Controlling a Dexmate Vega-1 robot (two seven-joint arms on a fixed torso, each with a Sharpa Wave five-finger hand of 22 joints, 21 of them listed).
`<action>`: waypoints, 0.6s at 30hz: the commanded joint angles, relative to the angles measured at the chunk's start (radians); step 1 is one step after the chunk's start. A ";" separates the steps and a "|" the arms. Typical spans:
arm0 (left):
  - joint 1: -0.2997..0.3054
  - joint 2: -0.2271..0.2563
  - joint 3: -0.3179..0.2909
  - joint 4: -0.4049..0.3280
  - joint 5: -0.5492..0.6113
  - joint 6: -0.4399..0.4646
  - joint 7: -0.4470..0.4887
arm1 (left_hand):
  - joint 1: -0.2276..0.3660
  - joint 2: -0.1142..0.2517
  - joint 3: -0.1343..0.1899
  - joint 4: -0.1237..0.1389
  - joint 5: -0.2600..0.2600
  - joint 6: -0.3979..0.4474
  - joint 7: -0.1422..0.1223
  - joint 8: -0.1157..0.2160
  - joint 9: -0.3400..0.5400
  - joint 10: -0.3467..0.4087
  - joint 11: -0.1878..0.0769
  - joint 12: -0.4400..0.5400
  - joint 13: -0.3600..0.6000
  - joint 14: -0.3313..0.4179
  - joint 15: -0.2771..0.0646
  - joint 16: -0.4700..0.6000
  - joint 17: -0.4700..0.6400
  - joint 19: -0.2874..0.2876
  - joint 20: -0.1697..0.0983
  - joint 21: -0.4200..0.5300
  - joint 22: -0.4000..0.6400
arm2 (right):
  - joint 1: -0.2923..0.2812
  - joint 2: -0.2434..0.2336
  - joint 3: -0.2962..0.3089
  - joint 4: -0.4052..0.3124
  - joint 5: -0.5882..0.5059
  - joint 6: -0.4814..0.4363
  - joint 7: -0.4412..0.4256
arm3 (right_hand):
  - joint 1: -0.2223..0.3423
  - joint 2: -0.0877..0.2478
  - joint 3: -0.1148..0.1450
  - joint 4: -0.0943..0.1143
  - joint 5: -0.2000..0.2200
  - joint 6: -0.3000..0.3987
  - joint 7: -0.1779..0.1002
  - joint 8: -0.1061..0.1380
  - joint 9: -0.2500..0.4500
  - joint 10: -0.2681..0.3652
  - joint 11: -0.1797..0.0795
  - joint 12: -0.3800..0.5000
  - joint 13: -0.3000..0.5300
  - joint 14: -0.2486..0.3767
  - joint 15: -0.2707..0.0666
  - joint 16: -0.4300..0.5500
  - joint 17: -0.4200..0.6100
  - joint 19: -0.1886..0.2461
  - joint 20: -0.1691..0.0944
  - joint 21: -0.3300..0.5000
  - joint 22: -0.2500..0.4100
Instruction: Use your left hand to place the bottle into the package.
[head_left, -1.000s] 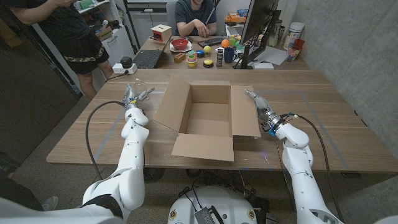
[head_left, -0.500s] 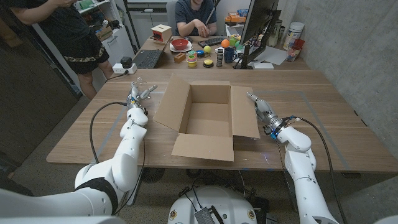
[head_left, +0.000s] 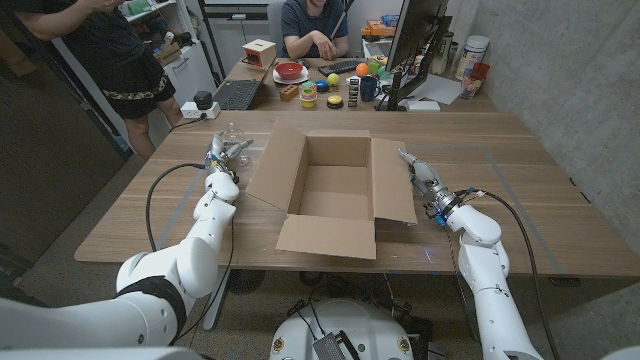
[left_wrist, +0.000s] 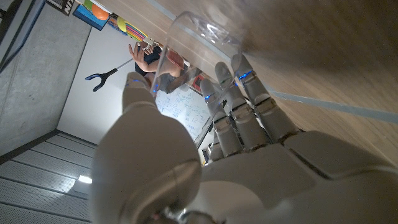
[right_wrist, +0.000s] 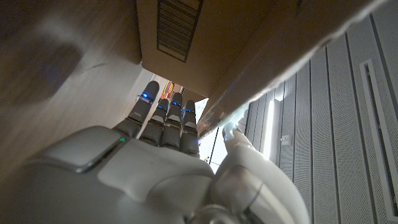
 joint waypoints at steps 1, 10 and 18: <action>-0.002 -0.002 0.017 -0.006 0.011 0.040 0.058 | 0.035 0.048 0.000 0.012 -0.017 0.193 -0.009 0.056 -0.004 0.147 -0.057 -0.025 0.005 0.082 -0.090 -0.009 0.003 0.030 -0.007 -0.009 0.002 | 0.007 -0.003 -0.004 0.015 0.001 0.009 -0.002 | -0.011 0.003 -0.006 0.002 0.002 0.009 0.002 0.008 0.002 0.004 0.000 0.008 0.005 0.010 -0.001 0.005 0.003 0.010 -0.004 -0.002 0.003; 0.011 -0.001 0.025 -0.043 0.021 0.064 0.046 | 0.096 0.088 0.005 0.007 -0.056 0.525 -0.093 0.138 -0.013 0.260 -0.063 -0.107 0.010 0.167 -0.099 -0.044 0.003 0.049 -0.024 -0.037 0.004 | 0.024 -0.025 -0.022 0.023 -0.028 0.086 -0.010 | -0.014 0.001 -0.008 0.003 0.003 0.009 0.003 0.008 0.002 0.005 0.000 0.009 0.005 0.010 0.000 0.003 0.001 0.012 -0.004 -0.006 0.003; 0.046 -0.009 0.028 -0.131 0.038 0.108 -0.009 | 0.118 0.098 0.011 0.002 -0.067 0.574 -0.103 0.144 -0.014 0.277 -0.061 -0.123 0.011 0.171 -0.100 -0.051 0.004 0.053 -0.028 -0.042 0.004 | 0.041 -0.032 -0.032 0.029 -0.008 0.144 -0.018 | -0.004 -0.018 -0.011 -0.013 0.005 0.019 -0.006 0.012 0.002 0.012 -0.005 0.011 0.005 0.011 -0.002 0.000 -0.005 0.007 -0.004 -0.016 0.003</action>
